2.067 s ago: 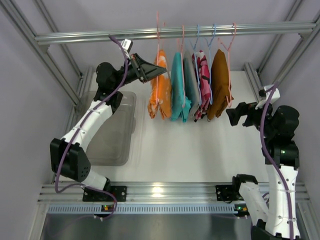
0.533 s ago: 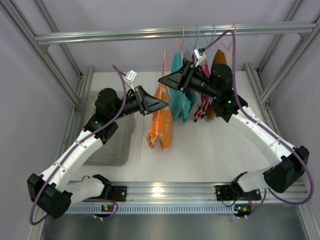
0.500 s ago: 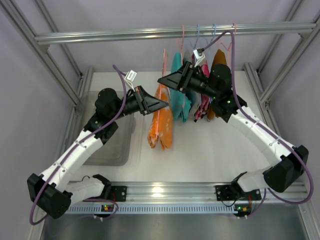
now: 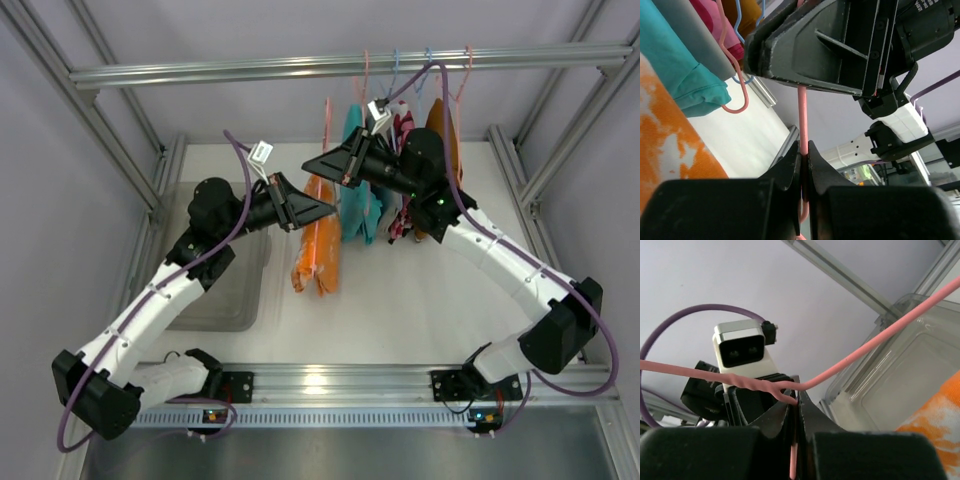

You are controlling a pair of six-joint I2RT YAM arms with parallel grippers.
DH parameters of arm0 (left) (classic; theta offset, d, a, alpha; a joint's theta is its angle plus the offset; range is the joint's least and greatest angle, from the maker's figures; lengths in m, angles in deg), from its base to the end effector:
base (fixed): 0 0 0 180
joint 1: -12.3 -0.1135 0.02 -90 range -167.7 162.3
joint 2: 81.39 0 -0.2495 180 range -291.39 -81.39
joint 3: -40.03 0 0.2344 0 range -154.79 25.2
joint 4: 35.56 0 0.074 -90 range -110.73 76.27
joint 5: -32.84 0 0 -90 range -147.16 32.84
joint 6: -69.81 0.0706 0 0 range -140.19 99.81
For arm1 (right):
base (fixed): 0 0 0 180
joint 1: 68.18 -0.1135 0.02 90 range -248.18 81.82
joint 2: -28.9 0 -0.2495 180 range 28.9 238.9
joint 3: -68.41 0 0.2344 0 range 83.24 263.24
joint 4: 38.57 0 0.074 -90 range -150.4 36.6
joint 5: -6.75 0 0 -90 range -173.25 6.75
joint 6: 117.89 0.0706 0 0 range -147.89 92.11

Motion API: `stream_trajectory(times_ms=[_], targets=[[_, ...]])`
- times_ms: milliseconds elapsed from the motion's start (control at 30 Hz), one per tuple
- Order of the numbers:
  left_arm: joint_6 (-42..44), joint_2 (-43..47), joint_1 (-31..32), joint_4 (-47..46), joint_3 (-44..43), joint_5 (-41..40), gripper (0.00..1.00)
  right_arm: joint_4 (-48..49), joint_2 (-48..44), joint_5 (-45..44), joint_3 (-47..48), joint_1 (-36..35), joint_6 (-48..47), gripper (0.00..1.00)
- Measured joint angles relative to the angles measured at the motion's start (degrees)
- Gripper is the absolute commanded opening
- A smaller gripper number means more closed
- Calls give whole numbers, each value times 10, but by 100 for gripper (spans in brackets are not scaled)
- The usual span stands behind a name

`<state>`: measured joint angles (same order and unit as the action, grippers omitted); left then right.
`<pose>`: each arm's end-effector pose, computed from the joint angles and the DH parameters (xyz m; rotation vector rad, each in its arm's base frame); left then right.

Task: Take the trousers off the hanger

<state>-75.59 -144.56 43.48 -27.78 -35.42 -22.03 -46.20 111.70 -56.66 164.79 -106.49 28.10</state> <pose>0.2080 -0.1734 0.3963 0.2077 1.7434 -1.6149 0.2574 0.2436 0.4303 -0.1755 1.7119 1.6217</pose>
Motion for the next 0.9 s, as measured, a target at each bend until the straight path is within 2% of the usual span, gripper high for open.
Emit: stream_trajectory(times_ms=[33,133,167,200,267,533,600,667,900], targets=[[6,5,0,4,0,-3,31,0,2,2,2,-1,2,0],[47,25,0,10,0,-6,52,-3,3,3,6,-7,0,0],[67,38,0,19,-1,-10,63,-6,3,3,6,-7,0,0],[89,54,0,30,-1,-16,68,-9,3,3,6,-7,1,0],[139,85,-3,61,-8,-31,75,-13,3,5,6,-7,3,0],[362,226,-31,223,-30,-106,79,-12,-1,18,6,-8,10,0],[418,260,-31,260,-19,-107,88,-10,-2,20,6,-8,13,0],[477,297,-31,296,4,-105,99,-10,-2,20,6,-7,19,0],[604,400,-31,355,185,-103,99,-12,-2,20,9,-8,32,0]])
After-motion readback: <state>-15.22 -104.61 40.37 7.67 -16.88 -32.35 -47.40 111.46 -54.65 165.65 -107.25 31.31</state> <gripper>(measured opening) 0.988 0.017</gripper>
